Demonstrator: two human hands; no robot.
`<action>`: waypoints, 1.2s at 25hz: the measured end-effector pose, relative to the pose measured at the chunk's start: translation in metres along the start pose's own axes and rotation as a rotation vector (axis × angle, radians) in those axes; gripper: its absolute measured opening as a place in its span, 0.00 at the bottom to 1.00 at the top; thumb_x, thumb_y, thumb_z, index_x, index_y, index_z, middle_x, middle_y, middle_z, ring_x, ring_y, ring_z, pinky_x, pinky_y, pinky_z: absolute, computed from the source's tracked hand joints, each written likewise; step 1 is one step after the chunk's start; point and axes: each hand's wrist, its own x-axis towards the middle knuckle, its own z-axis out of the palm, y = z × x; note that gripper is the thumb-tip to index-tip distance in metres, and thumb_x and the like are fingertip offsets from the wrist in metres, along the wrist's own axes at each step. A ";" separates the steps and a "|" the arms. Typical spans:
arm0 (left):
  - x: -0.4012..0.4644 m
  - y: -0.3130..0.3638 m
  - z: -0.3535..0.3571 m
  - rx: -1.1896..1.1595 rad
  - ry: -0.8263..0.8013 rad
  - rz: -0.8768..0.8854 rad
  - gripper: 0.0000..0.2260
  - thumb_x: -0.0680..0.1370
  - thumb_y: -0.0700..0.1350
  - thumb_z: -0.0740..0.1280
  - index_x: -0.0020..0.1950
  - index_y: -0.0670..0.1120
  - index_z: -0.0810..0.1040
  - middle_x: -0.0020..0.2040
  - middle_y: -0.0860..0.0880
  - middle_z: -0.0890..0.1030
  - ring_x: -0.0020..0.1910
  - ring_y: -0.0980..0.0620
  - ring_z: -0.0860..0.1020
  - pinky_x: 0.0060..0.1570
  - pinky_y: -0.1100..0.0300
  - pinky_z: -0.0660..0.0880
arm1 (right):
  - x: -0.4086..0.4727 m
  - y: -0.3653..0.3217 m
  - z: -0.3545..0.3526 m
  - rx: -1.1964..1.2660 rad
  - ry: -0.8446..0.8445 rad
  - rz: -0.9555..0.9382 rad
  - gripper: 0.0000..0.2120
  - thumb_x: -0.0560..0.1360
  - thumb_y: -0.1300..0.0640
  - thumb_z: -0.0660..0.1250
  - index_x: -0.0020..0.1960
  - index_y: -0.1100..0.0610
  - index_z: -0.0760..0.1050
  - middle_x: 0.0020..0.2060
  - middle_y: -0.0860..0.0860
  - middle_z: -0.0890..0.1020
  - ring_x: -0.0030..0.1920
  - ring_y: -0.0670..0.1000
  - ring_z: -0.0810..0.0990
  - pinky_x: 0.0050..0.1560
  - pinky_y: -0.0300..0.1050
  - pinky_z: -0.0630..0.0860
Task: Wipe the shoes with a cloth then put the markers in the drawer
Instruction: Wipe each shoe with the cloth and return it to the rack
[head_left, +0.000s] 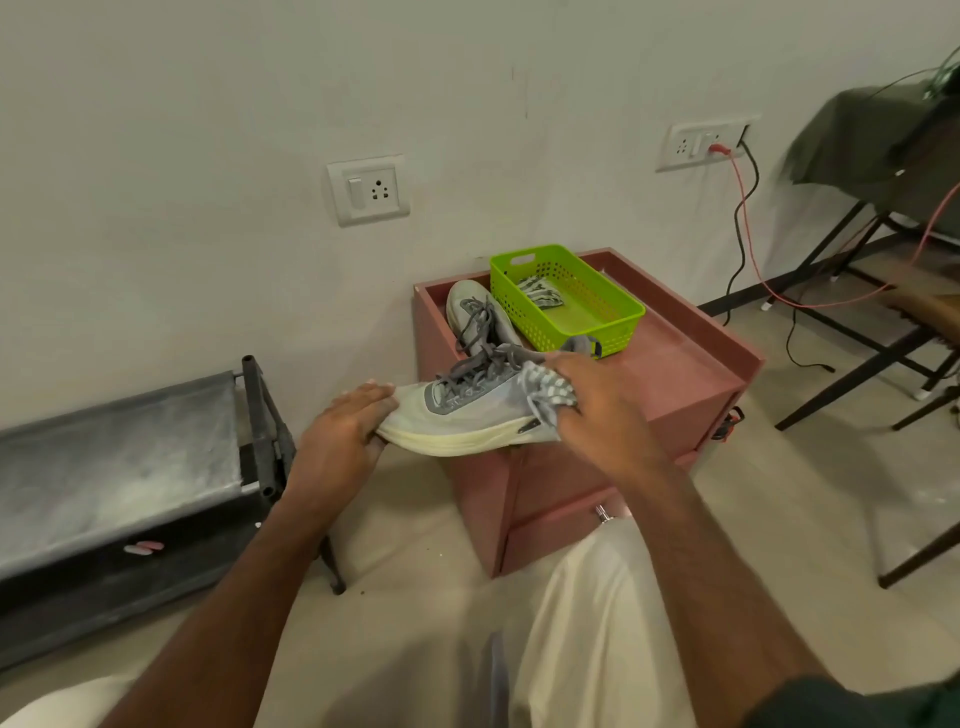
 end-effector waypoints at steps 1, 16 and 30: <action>0.004 0.002 -0.001 0.024 -0.002 -0.036 0.22 0.70 0.33 0.77 0.64 0.41 0.82 0.67 0.42 0.80 0.69 0.42 0.77 0.71 0.42 0.70 | 0.002 0.004 0.004 -0.096 -0.084 -0.042 0.21 0.70 0.63 0.65 0.61 0.49 0.75 0.63 0.48 0.78 0.67 0.52 0.73 0.66 0.53 0.68; 0.023 0.067 0.024 0.227 0.073 0.302 0.21 0.74 0.42 0.72 0.68 0.43 0.80 0.68 0.44 0.80 0.72 0.43 0.74 0.72 0.40 0.65 | 0.003 -0.005 -0.007 0.580 0.568 0.361 0.12 0.77 0.67 0.65 0.55 0.53 0.78 0.42 0.41 0.80 0.40 0.34 0.80 0.35 0.27 0.71; 0.020 0.052 0.007 -0.104 0.022 0.281 0.16 0.69 0.41 0.80 0.56 0.40 0.84 0.56 0.44 0.86 0.54 0.44 0.84 0.53 0.53 0.78 | -0.010 -0.032 0.059 -0.017 0.025 -0.292 0.26 0.67 0.66 0.61 0.64 0.56 0.79 0.61 0.51 0.82 0.66 0.52 0.77 0.71 0.56 0.68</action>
